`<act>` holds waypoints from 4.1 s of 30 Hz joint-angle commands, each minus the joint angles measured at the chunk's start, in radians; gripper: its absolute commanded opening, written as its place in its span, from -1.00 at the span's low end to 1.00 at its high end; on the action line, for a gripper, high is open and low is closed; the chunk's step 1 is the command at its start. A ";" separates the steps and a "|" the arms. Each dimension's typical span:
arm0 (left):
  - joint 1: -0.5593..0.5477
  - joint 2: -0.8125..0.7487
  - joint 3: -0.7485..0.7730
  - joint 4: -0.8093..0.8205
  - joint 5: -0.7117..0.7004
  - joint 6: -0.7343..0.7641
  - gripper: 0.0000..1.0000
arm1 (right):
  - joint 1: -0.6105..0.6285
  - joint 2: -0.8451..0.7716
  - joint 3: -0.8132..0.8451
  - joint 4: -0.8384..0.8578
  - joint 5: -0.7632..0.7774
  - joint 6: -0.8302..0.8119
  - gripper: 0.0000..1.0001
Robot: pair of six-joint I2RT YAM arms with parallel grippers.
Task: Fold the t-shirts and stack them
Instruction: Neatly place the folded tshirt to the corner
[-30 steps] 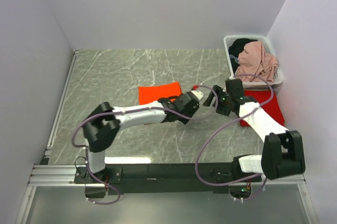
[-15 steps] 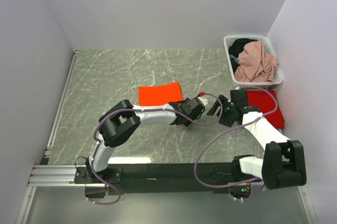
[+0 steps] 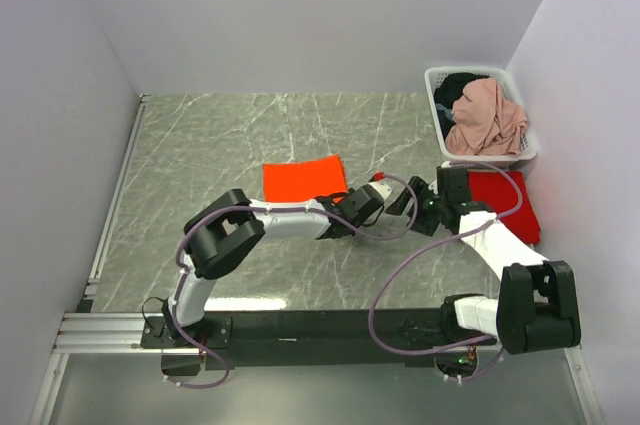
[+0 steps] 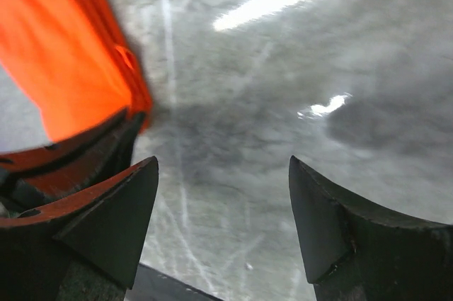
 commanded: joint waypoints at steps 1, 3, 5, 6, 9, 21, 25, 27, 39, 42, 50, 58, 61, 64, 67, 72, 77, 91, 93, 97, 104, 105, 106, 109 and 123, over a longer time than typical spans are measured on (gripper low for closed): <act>0.011 -0.104 -0.060 0.017 0.066 -0.047 -0.99 | 0.000 0.033 -0.015 0.145 -0.112 0.039 0.61; 0.018 -0.164 -0.086 0.029 0.080 -0.070 -0.99 | 0.006 0.062 -0.032 0.257 -0.158 0.076 0.61; 0.018 -0.213 -0.112 0.040 0.111 -0.082 -0.99 | 0.017 0.105 -0.052 0.342 -0.219 0.154 0.61; 0.019 -0.227 -0.118 0.044 0.119 -0.095 -0.99 | 0.025 0.125 -0.055 0.417 -0.231 0.179 0.61; 0.021 -0.270 -0.155 0.069 0.136 -0.115 -0.99 | 0.055 0.212 -0.042 0.517 -0.255 0.248 0.61; 0.021 -0.304 -0.203 0.083 0.151 -0.145 -0.99 | 0.195 0.547 0.098 0.747 -0.348 0.426 0.55; 0.022 -0.310 -0.213 0.089 0.160 -0.156 -0.99 | 0.212 0.614 0.146 0.714 -0.360 0.400 0.49; 0.021 -0.311 -0.215 0.093 0.163 -0.164 -0.99 | 0.226 0.639 0.165 0.672 -0.364 0.368 0.46; 0.022 -0.350 -0.232 0.080 0.226 -0.231 -0.74 | 0.230 0.671 0.262 0.482 -0.287 0.197 -1.00; 0.025 -0.386 -0.236 0.067 0.255 -0.265 -0.23 | 0.233 0.628 0.319 0.332 -0.221 0.091 -1.00; 0.238 -0.574 -0.140 -0.110 0.412 -0.336 0.81 | 0.233 0.509 0.409 -0.072 -0.009 -0.190 -1.00; 0.625 -0.641 0.011 -0.357 0.401 -0.331 0.99 | 0.230 0.469 0.558 -0.431 0.330 -0.445 -1.00; 0.746 -0.667 -0.044 -0.345 0.413 -0.374 0.99 | 0.230 0.467 0.600 -0.523 0.454 -0.471 -1.00; 0.844 -0.698 -0.144 -0.276 0.470 -0.412 0.99 | 0.226 0.472 0.644 -0.603 0.561 -0.491 -1.00; 0.921 -0.700 -0.163 -0.276 0.544 -0.425 0.99 | 0.204 0.469 0.676 -0.655 0.644 -0.505 -1.00; 0.949 -0.695 -0.175 -0.292 0.467 -0.441 0.99 | 0.138 0.440 0.657 -0.660 0.701 -0.510 -1.00; 0.993 -0.649 -0.157 -0.315 0.553 -0.460 0.99 | 0.089 0.403 0.632 -0.626 0.765 -0.487 -1.00; 1.033 -0.588 -0.135 -0.338 0.591 -0.446 0.97 | -0.009 0.311 0.612 -0.551 0.916 -0.522 -1.00; 1.035 -0.589 -0.135 -0.338 0.573 -0.442 0.98 | -0.023 0.297 0.610 -0.551 0.917 -0.537 -1.00; 1.035 -0.597 -0.137 -0.339 0.548 -0.438 0.99 | -0.052 0.280 0.617 -0.547 0.928 -0.553 -1.00; 1.035 -0.604 -0.143 -0.339 0.518 -0.434 0.99 | -0.081 0.251 0.630 -0.549 0.960 -0.601 -1.00; 1.035 -0.606 -0.143 -0.341 0.513 -0.432 0.99 | -0.080 0.246 0.633 -0.546 0.965 -0.606 -1.00; 1.035 -0.606 -0.143 -0.341 0.511 -0.432 0.99 | -0.086 0.243 0.635 -0.544 0.966 -0.611 -1.00; 1.033 -0.607 -0.144 -0.339 0.507 -0.429 0.99 | -0.121 0.229 0.641 -0.532 0.979 -0.626 -1.00; 1.035 -0.601 -0.147 -0.342 0.499 -0.423 0.99 | -0.219 0.202 0.641 -0.433 0.982 -0.760 -1.00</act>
